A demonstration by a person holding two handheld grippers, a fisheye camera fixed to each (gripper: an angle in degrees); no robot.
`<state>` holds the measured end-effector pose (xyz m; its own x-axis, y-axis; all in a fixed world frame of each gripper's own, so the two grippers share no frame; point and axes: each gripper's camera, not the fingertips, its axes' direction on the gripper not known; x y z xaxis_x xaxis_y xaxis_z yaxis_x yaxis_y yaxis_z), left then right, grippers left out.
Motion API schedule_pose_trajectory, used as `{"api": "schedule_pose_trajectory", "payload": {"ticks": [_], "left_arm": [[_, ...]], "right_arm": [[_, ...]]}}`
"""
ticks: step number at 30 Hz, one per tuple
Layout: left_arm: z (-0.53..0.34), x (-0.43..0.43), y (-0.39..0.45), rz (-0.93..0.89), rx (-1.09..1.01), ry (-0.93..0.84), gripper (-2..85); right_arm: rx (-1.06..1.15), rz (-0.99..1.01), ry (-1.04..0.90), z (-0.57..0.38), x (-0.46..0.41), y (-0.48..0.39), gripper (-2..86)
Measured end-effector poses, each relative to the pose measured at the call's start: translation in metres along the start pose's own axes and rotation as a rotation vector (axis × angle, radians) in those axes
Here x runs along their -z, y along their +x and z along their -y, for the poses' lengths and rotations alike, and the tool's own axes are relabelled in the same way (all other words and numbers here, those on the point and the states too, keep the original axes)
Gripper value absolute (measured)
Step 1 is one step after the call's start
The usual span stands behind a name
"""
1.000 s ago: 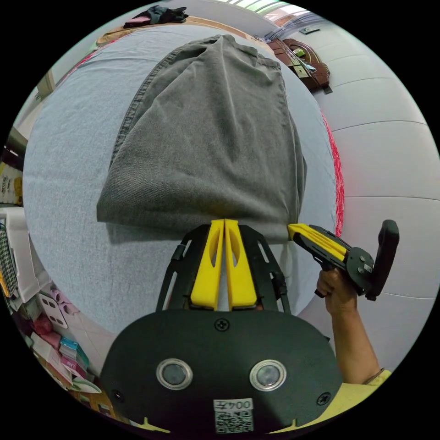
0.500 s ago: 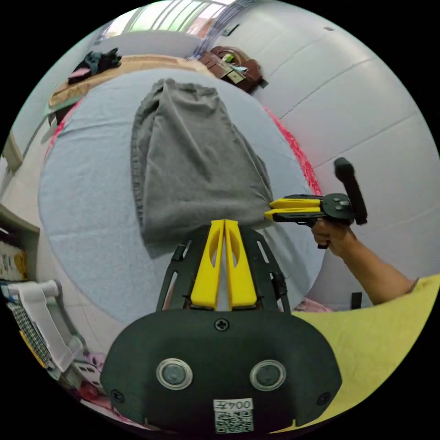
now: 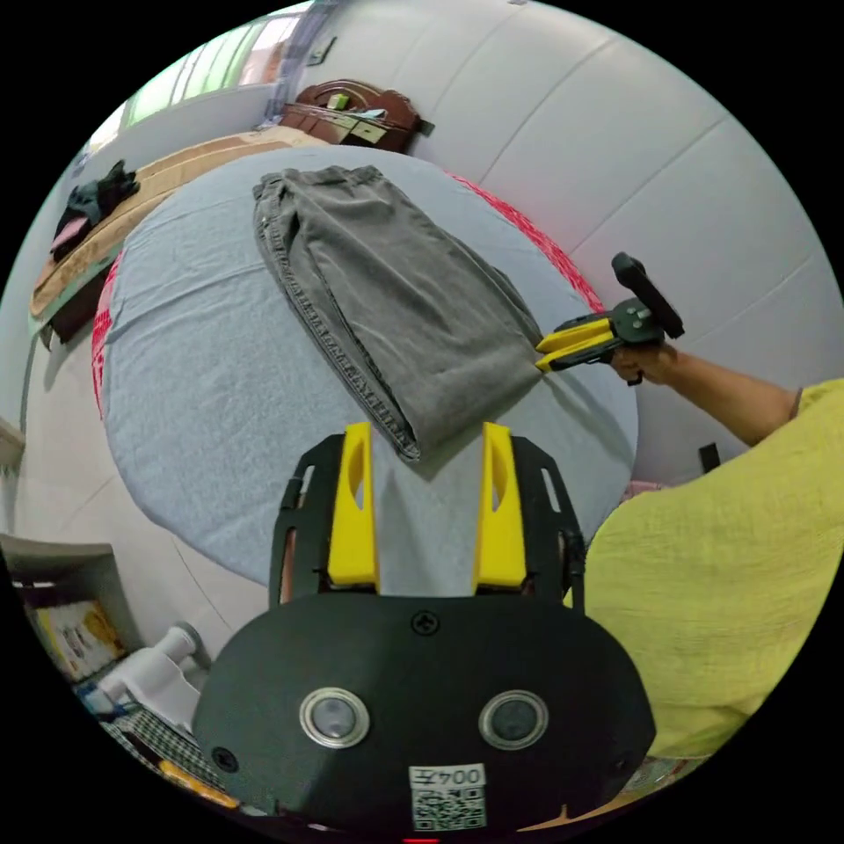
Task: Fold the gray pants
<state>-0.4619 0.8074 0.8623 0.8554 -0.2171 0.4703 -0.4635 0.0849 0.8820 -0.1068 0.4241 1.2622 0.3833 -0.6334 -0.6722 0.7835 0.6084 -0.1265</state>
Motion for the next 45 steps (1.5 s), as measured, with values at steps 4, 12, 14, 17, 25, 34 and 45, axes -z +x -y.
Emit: {"api": "schedule_pose_trajectory", "payload": {"ticks": [4,12,14,17,25,34,45], "left_arm": [[0.006,-0.009,-0.004,-0.057,-0.087,-0.032,18.3],[0.028,-0.035,-0.007,-0.152,-0.262,-0.129,17.1],[0.032,-0.04,-0.015,-0.186,-0.274,-0.14,16.2],[0.038,-0.043,-0.028,-0.294,-0.274,-0.13,15.1],[0.055,-0.067,-0.065,-0.385,-0.26,-0.153,12.8],[0.057,-0.063,-0.08,-0.281,-0.185,-0.182,2.7],[0.036,-0.061,-0.089,-0.164,0.002,-0.184,0.9]], "right_arm": [[0.002,0.007,-0.021,0.005,0.001,0.008,8.5],[-0.03,0.038,-0.072,0.013,0.005,0.034,6.1],[-0.044,0.043,-0.083,0.014,0.007,0.042,5.9],[-0.061,0.036,-0.096,0.013,0.009,0.048,6.0],[-0.088,0.015,-0.116,0.004,0.019,0.065,6.1],[-0.095,0.012,-0.043,-0.035,0.037,0.095,6.3],[-0.164,0.158,0.068,-0.111,0.068,0.164,7.2]]}}
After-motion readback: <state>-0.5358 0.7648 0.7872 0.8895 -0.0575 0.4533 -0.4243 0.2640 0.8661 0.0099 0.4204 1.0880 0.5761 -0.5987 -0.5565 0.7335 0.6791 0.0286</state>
